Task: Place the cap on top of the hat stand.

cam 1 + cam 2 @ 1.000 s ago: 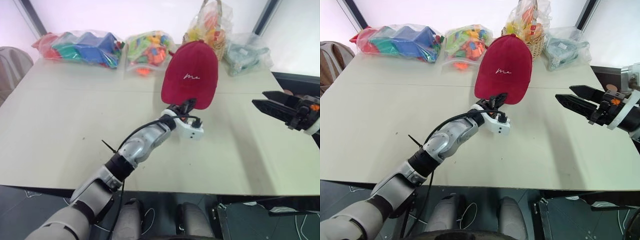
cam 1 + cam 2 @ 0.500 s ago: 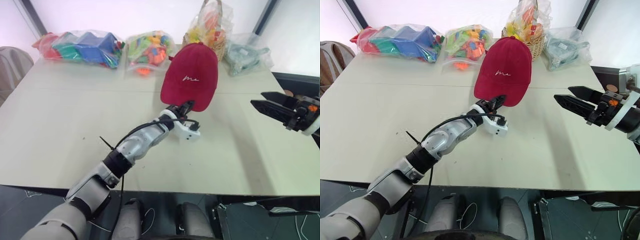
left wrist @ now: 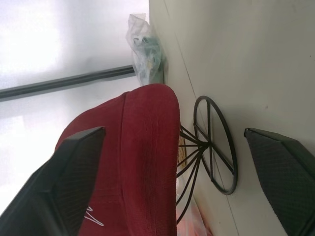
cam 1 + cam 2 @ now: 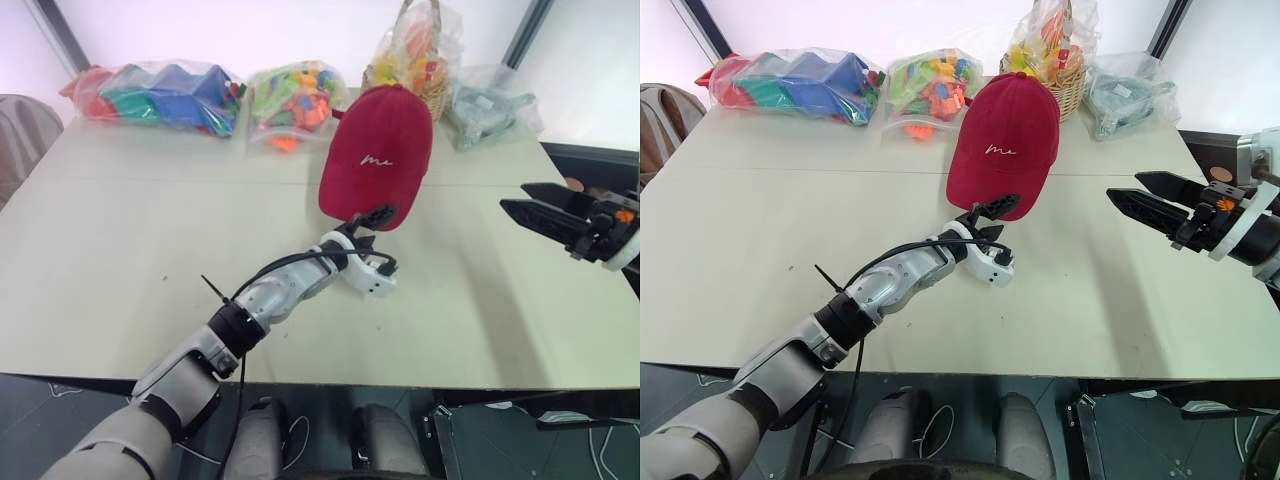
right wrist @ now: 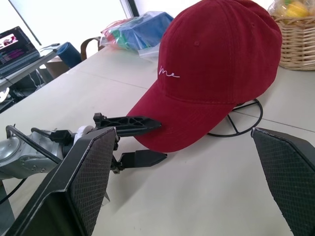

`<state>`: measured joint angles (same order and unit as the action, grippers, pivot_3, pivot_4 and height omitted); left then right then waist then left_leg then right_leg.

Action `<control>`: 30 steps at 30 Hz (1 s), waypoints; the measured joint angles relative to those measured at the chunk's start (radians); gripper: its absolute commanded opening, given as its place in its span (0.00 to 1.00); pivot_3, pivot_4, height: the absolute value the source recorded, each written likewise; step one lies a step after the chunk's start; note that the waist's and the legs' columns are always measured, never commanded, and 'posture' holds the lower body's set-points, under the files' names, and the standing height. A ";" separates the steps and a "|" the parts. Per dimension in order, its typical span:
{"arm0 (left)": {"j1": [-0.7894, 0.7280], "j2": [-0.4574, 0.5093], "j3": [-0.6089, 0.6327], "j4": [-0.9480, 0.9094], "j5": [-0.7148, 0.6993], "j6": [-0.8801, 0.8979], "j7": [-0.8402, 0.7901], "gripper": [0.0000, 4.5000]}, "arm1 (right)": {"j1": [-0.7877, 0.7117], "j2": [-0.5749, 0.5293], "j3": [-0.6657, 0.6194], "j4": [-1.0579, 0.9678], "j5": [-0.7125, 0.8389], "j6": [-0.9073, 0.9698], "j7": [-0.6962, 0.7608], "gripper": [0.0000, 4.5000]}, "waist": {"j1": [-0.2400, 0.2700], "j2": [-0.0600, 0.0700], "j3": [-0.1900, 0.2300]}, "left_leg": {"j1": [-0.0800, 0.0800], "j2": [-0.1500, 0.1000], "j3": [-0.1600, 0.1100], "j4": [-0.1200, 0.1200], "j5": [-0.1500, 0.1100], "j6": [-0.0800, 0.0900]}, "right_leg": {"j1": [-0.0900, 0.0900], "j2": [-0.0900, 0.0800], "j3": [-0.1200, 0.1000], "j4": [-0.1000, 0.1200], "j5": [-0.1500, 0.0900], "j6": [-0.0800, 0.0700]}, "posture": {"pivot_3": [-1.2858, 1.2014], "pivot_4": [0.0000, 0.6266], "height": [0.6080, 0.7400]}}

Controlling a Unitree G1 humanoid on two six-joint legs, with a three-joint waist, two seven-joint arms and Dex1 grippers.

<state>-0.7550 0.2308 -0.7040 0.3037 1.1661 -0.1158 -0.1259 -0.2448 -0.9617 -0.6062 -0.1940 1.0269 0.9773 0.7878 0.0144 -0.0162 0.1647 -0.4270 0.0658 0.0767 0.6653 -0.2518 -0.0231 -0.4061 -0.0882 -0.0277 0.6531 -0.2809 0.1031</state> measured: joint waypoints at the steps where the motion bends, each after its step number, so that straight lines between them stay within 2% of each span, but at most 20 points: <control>1: 0.000 0.002 0.000 -0.003 0.000 -0.002 0.000 0.99 | 0.000 0.000 0.000 0.000 0.000 0.000 -0.001 1.00 | 0.000 0.000 0.000 | 0.000 0.000 0.000 0.000 0.000 0.000 | 0.000 0.000 0.000 0.000 0.000 0.000 | 0.52 0.24 1.00; 6: 0.003 0.035 0.009 -0.045 -0.009 -0.017 -0.002 0.99 | 0.000 0.000 0.001 0.000 0.001 0.000 -0.002 1.00 | -0.001 0.000 0.000 | 0.000 0.000 0.000 0.000 0.000 0.000 | 0.000 0.000 0.000 0.000 0.000 0.000 | 0.52 0.24 1.00; 11: 0.058 0.110 0.044 -0.174 -0.088 -0.062 -0.065 0.99 | -0.001 0.000 0.004 0.000 0.001 0.000 -0.003 1.00 | -0.001 0.000 0.000 | 0.000 0.000 0.000 0.000 0.000 0.000 | 0.000 0.000 0.000 0.000 0.000 0.000 | 0.52 0.24 1.00; 18: 0.136 0.177 0.147 -0.368 -0.318 -0.054 -0.318 0.99 | 0.000 0.000 0.010 0.000 0.000 0.000 -0.002 1.00 | -0.001 0.000 0.000 | 0.000 0.000 0.000 0.000 0.000 0.000 | 0.000 0.000 0.000 0.000 0.000 0.000 | 0.52 0.24 1.00; 21: 0.178 0.157 0.232 -0.442 -0.496 0.081 -0.491 0.99 | 0.007 0.000 0.009 -0.001 0.000 0.000 0.000 1.00 | -0.001 0.000 0.000 | 0.000 0.000 0.000 0.000 0.000 0.000 | 0.000 0.000 0.000 0.000 0.000 0.000 | 0.52 0.24 1.00; 24: 0.201 0.101 0.375 -0.523 -0.704 0.362 -0.651 0.99 | 0.037 -0.006 0.001 -0.001 -0.003 0.000 0.009 1.00 | -0.001 0.000 0.000 | 0.000 0.000 0.000 0.000 0.000 0.000 | 0.000 0.000 0.000 0.000 0.000 0.000 | 0.52 0.24 1.00; 26: 0.181 0.066 0.498 -0.554 -0.824 0.551 -0.693 0.99 | 0.081 -0.030 -0.001 0.000 -0.023 -0.003 0.034 1.00 | -0.002 0.000 0.000 | 0.000 0.000 -0.001 0.000 0.000 0.000 | 0.001 0.001 0.000 0.000 0.000 0.000 | 0.52 0.24 1.00; 30: 0.150 0.081 0.688 -0.552 -0.977 0.749 -0.698 0.99 | 0.163 -0.065 -0.002 0.025 -0.086 -0.033 0.097 1.00 | -0.006 0.000 0.000 | 0.001 0.000 -0.001 0.000 0.000 0.000 | 0.001 0.001 0.000 0.000 0.000 0.000 | 0.52 0.24 1.00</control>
<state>-0.6045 0.3115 -0.0156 -0.2483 0.1893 0.6335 -0.8244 -0.0819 -1.0263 -0.6082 -0.1688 0.9411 0.9441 0.8848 0.0084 -0.0161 0.1646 -0.4261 0.0662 0.0757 0.6655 -0.2517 -0.0231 -0.4051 -0.0872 -0.0277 0.6531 -0.2812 0.1035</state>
